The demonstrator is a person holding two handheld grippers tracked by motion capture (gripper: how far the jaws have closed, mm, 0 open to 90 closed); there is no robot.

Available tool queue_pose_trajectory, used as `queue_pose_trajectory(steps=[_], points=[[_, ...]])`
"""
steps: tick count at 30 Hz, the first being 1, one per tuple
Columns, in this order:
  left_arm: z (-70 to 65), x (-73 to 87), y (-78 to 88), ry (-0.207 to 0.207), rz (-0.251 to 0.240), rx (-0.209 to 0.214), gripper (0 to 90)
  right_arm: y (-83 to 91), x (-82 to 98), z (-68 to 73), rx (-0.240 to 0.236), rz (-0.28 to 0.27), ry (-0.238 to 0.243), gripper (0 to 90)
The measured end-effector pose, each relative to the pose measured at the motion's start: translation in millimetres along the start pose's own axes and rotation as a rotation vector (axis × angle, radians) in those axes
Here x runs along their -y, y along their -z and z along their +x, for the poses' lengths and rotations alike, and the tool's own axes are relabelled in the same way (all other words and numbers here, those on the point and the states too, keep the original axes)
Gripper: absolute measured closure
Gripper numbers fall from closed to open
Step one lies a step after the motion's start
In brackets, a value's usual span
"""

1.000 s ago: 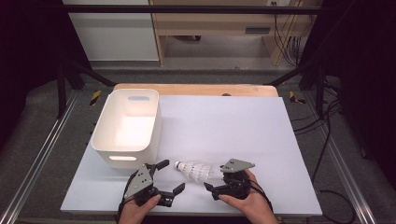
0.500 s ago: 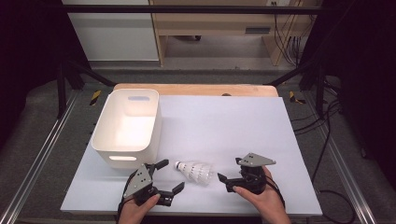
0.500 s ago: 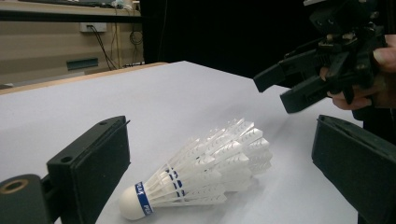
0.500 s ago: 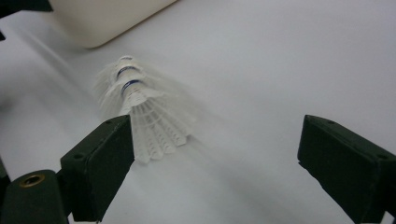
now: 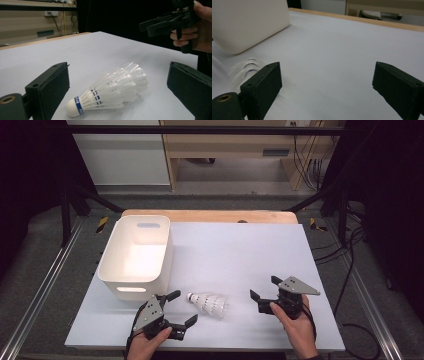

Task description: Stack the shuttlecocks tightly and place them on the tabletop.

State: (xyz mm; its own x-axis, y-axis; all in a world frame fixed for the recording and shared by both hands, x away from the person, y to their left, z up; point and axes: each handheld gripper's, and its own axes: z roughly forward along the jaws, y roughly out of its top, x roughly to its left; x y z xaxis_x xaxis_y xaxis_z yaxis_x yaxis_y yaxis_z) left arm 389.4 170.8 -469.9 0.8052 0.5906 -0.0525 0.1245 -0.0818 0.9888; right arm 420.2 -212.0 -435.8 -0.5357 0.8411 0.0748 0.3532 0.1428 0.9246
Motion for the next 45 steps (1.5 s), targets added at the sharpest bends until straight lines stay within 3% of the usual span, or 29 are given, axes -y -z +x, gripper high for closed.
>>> queue_pose_trajectory(steps=[2, 5, 10, 16, 22, 29, 32, 39, 45], points=[[1.1, -0.4, -0.3, 0.014, -0.012, -0.003, 4.2, 2.4, 1.0, -6.4, 0.007, -0.015, 0.003, 7.2], [0.1, 0.1, -0.6, -0.017, 0.011, -0.006, 4.1, 4.1, 3.3, -15.2, 0.014, -0.036, -0.015, 7.3], [-1.0, -0.9, -1.5, -0.017, 0.024, -0.001, 4.2, 6.3, 8.3, -22.9, 0.041, -0.049, 0.013, 8.7], [-7.1, -7.0, -8.7, -0.061, 0.092, 0.031, 4.2, 12.6, 14.4, -29.0, 0.071, -0.121, 0.044, 6.5], [-8.4, -20.0, -17.8, -0.116, 0.172, 0.071, 4.1, 12.8, 24.3, -29.2, 0.122, -0.148, 0.088, 6.0], [-3.8, -37.6, -30.4, -0.142, 0.264, 0.101, 4.1, 9.4, 27.8, -25.9, 0.135, -0.141, 0.118, 5.6], [-4.4, -46.0, -36.9, -0.186, 0.329, 0.121, 4.1, 8.8, 27.7, -24.4, 0.134, -0.136, 0.128, 5.5], [-7.8, -59.1, -47.1, -0.236, 0.376, 0.144, 4.1, 9.2, 26.8, -25.9, 0.137, -0.147, 0.12, 5.4], [-5.7, -59.5, -53.3, -0.248, 0.411, 0.15, 4.1, 10.1, 26.6, -27.6, 0.145, -0.137, 0.113, 5.6]])
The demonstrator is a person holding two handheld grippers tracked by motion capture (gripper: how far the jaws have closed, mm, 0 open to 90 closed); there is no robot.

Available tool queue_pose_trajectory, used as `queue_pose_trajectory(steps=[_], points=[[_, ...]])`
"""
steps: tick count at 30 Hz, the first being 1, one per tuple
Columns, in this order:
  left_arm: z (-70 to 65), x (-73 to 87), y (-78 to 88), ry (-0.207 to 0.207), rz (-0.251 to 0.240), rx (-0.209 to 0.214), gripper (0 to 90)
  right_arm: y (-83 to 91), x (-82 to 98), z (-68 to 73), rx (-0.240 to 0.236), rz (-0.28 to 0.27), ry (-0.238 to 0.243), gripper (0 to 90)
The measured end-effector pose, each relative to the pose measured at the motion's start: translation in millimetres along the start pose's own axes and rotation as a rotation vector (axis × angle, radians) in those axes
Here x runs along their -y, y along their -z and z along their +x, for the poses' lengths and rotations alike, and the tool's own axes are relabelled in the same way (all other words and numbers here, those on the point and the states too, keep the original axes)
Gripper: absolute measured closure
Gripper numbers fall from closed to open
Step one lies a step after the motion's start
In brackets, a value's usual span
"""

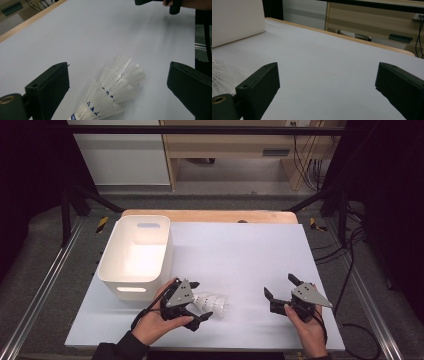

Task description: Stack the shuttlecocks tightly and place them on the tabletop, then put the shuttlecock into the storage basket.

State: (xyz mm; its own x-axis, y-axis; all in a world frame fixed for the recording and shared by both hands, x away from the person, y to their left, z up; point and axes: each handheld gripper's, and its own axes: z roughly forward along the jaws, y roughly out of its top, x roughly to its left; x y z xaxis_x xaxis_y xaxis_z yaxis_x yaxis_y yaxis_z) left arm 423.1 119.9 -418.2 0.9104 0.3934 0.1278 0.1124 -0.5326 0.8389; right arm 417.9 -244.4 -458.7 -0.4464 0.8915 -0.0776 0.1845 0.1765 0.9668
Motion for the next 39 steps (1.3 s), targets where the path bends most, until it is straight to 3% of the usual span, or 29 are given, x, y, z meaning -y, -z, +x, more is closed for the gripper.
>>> queue_pose_trajectory(steps=[5, 12, 21, 22, 26, 39], points=[[1.5, 1.5, -4.5, -0.024, 0.035, 0.004, 4.1, 0.6, 0.9, 0.8, 0.0, 0.012, 0.006, 5.6], [4.4, 3.5, -8.2, -0.018, 0.046, 0.019, 4.1, 3.2, 2.3, -0.4, 0.003, 0.013, 0.01, 5.7], [9.2, 1.2, -13.7, -0.035, 0.104, 0.031, 4.1, 5.7, 2.7, -3.1, 0.003, 0.013, 0.01, 5.8], [9.3, -0.7, -15.1, -0.048, 0.132, 0.046, 4.1, 6.1, 2.2, -3.3, 0.004, 0.011, 0.006, 5.8], [8.2, -1.4, -17.6, -0.081, 0.16, 0.057, 4.1, 6.1, 1.9, -3.1, 0.002, 0.01, 0.005, 5.8], [8.3, 9.4, -23.6, -0.12, 0.201, 0.071, 4.3, 4.3, 3.5, -1.8, -0.005, 0.018, 0.011, 5.6]])
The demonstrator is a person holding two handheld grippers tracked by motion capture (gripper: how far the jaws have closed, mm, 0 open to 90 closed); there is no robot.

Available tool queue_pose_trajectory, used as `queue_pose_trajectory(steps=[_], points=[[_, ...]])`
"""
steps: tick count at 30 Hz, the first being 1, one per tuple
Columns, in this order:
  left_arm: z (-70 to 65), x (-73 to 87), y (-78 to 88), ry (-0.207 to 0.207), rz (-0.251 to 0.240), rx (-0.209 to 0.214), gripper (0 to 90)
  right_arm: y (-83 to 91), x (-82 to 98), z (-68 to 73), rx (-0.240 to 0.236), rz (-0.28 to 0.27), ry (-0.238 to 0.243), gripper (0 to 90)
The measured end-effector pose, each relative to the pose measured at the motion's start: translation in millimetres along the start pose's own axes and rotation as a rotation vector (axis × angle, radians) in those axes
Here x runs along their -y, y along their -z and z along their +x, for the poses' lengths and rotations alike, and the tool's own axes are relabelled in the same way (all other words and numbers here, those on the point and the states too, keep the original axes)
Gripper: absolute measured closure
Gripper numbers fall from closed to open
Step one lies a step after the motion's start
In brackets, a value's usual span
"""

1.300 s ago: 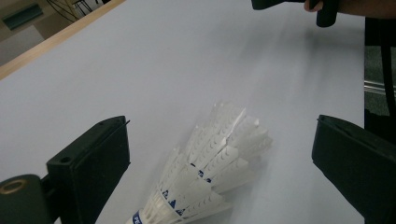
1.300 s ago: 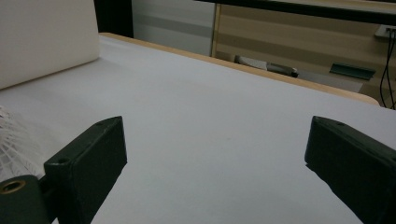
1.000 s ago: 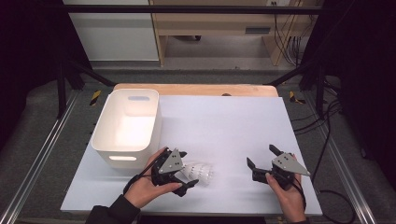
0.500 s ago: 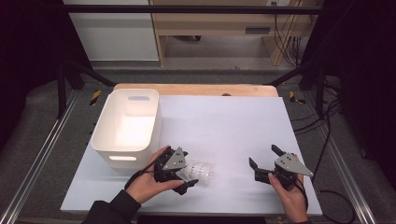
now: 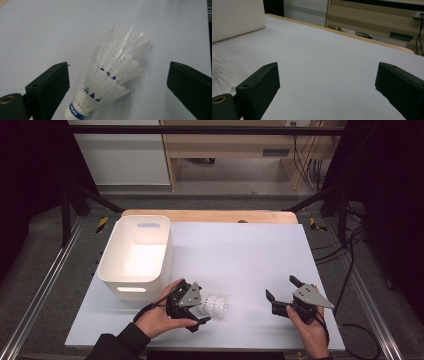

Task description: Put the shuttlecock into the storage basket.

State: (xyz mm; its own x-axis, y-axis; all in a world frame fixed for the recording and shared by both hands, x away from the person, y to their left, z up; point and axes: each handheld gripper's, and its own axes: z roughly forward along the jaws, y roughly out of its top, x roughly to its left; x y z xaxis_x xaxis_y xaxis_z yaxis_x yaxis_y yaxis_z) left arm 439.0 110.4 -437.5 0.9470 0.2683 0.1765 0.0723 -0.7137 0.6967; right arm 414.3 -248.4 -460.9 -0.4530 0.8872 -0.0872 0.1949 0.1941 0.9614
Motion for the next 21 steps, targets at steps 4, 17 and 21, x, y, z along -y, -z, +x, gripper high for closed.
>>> queue_pose_trajectory(steps=[4, 17, 21], points=[[3.2, 3.9, -5.5, 0.01, 0.017, -0.004, 4.5, 0.5, -0.1, 0.1, 0.0, 0.002, 0.001, 5.6], [9.1, 9.5, -21.9, -0.024, 0.038, 0.003, 5.5, 0.9, -0.7, 0.9, -0.011, 0.001, -0.006, 5.9], [10.3, 10.7, -27.5, -0.027, 0.054, 0.011, 5.5, 0.8, -1.1, 1.0, -0.017, 0.0, -0.006, 5.9]])
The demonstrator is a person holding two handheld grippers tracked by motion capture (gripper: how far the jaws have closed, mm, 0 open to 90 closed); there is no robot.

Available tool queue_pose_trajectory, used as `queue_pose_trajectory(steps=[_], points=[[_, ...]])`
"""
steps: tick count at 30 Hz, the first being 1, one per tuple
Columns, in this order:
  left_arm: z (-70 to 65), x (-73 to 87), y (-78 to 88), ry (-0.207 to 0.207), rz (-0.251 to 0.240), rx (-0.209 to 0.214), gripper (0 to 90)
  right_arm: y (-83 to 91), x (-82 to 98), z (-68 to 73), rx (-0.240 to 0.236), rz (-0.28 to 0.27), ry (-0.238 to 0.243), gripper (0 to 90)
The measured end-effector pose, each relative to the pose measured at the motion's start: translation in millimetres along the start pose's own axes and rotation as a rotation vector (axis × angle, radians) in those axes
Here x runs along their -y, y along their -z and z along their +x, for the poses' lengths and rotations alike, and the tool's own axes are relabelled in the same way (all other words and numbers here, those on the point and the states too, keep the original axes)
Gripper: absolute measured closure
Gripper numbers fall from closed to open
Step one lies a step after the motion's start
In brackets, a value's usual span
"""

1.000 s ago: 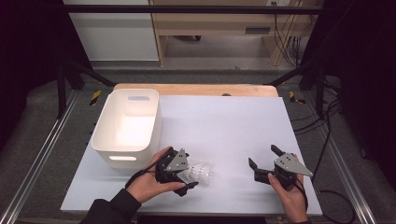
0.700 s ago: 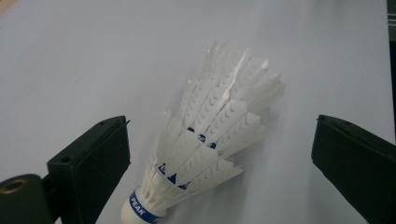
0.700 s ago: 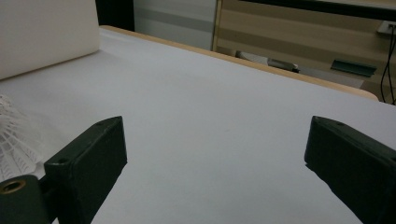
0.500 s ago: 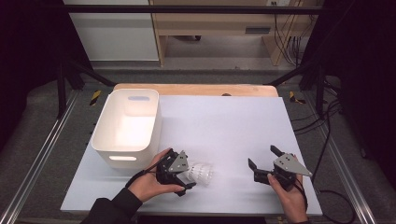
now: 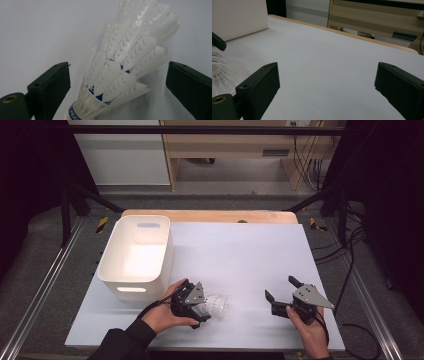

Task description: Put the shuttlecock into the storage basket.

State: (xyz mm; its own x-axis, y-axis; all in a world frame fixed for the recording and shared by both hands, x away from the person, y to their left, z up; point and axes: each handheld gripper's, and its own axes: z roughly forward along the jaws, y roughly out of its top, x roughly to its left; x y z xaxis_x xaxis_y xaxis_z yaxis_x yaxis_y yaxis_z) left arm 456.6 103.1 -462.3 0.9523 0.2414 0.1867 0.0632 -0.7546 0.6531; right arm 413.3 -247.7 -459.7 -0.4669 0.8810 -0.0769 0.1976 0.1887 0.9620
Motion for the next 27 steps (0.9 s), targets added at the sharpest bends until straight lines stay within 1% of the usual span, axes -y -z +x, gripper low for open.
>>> queue_pose_trajectory(steps=[3, 11, 14, 18, 22, 27], points=[[1.7, 0.1, -3.2, 0.002, 0.002, 0.009, 5.6, 0.3, 0.1, -0.2, 0.001, 0.001, -0.002, 5.9], [4.7, 0.2, -10.3, 0.01, 0.009, 0.018, 6.9, 0.3, 0.0, -0.1, -0.003, 0.001, -0.004, 5.9], [4.4, -1.1, -13.0, 0.0, 0.014, 0.028, 8.2, 0.2, 0.0, 0.1, -0.005, 0.001, -0.001, 5.9], [5.2, -3.9, -14.6, -0.002, 0.007, 0.024, 8.2, 0.1, 0.0, 0.6, -0.006, 0.003, -0.003, 5.9], [5.7, -7.3, -16.2, -0.008, -0.002, 0.025, 10.9, -0.3, 0.0, 1.0, -0.008, 0.003, -0.003, 5.9], [5.7, -8.5, -19.8, -0.012, -0.002, 0.031, 16.8, -0.5, 0.0, 1.6, -0.013, 0.005, -0.009, 5.9]])
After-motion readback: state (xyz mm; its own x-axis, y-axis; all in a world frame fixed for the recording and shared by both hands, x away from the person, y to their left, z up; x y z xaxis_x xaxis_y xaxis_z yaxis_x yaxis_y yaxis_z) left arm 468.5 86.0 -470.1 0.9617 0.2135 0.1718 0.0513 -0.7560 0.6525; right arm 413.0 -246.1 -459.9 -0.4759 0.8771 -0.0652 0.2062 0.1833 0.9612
